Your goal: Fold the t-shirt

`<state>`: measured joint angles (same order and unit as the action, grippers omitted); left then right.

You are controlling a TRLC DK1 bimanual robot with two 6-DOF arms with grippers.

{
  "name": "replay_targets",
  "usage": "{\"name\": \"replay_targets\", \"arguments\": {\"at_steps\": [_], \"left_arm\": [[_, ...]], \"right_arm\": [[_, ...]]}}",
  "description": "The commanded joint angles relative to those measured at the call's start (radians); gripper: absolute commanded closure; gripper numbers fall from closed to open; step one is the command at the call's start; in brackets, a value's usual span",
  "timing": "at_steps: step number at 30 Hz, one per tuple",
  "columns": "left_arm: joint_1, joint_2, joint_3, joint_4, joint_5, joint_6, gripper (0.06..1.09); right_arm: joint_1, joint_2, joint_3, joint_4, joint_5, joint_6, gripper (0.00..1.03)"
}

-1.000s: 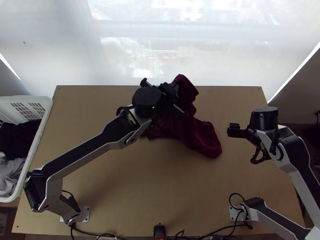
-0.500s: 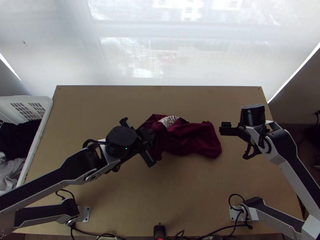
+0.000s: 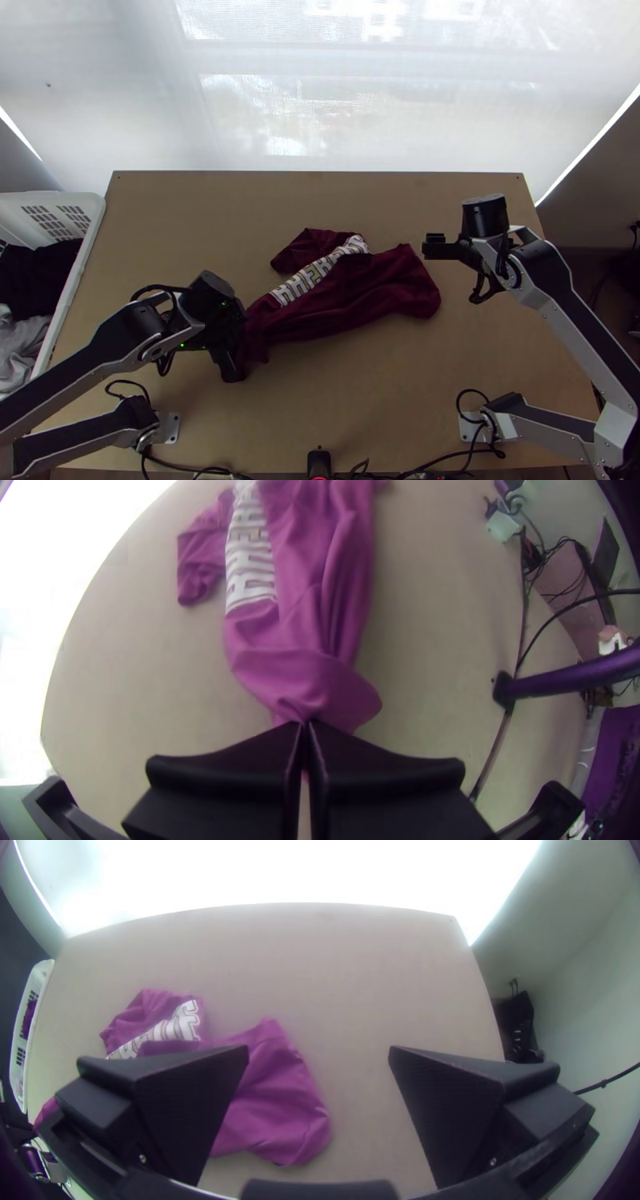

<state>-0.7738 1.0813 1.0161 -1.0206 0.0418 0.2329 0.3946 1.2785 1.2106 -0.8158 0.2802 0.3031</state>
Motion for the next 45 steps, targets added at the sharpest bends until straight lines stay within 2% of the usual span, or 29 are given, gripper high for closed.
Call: {"name": "replay_targets", "arguments": {"at_steps": [1, 3, 4, 6, 8, 9, 15, 20, 21, 23, 25, 27, 30, 35, 45], "left_arm": [[0.257, -0.063, -0.166, -0.055, 0.038, 0.158, 1.05], [0.303, -0.080, -0.200, -0.026, 0.038, 0.177, 1.04], [0.321, -0.080, -0.217, -0.010, 0.038, 0.172, 0.95], [0.355, -0.080, -0.241, 0.019, 0.044, 0.157, 0.67], [0.358, -0.077, -0.255, 0.037, 0.044, 0.129, 0.28], [0.358, -0.077, -0.252, 0.051, 0.044, 0.109, 0.19], [0.433, -0.054, -0.120, 0.108, 0.044, -0.046, 0.15], [0.542, -0.046, -0.040, 0.117, 0.058, -0.127, 0.13], [0.571, -0.049, -0.034, 0.119, 0.064, -0.136, 0.13], [0.619, -0.057, -0.027, 0.119, 0.070, -0.141, 0.12], [0.665, -0.066, -0.028, 0.120, 0.076, -0.144, 0.12], [0.700, -0.080, -0.037, 0.120, 0.099, -0.145, 0.12], [0.726, -0.089, -0.067, 0.123, 0.122, -0.147, 0.12], [0.726, -0.087, -0.105, 0.152, 0.145, -0.159, 0.12], [0.716, -0.029, -0.099, 0.185, 0.145, -0.150, 0.12]], "right_arm": [[0.018, 0.015, 0.006, 0.001, 0.004, -0.004, 0.05], [0.026, 0.015, 0.009, -0.002, 0.005, -0.012, 0.05], [0.029, 0.015, 0.012, -0.002, 0.005, -0.013, 0.05], [0.038, 0.018, 0.014, -0.003, 0.005, -0.041, 0.05], [0.059, 0.027, 0.012, -0.003, 0.005, -0.067, 0.05], [0.072, 0.033, 0.009, -0.002, 0.005, -0.078, 0.05], [0.191, 0.081, 0.003, 0.000, 0.005, -0.245, 0.05], [0.313, 0.137, -0.006, -0.003, 0.002, -0.314, 0.07], [0.339, 0.150, -0.011, 0.014, -0.010, -0.334, 0.08], [0.362, 0.165, -0.028, 0.093, -0.092, -0.377, 0.08], [0.363, 0.197, -0.028, 0.147, -0.207, -0.400, 0.08], [0.363, 0.243, -0.011, 0.179, -0.250, -0.409, 0.08], [0.366, 0.315, -0.003, 0.262, -0.251, -0.472, 0.08], [0.313, 0.450, 0.035, 0.277, -0.263, -0.550, 0.08], [0.153, 0.547, 0.038, 0.314, -0.340, -0.585, 0.09]]}}
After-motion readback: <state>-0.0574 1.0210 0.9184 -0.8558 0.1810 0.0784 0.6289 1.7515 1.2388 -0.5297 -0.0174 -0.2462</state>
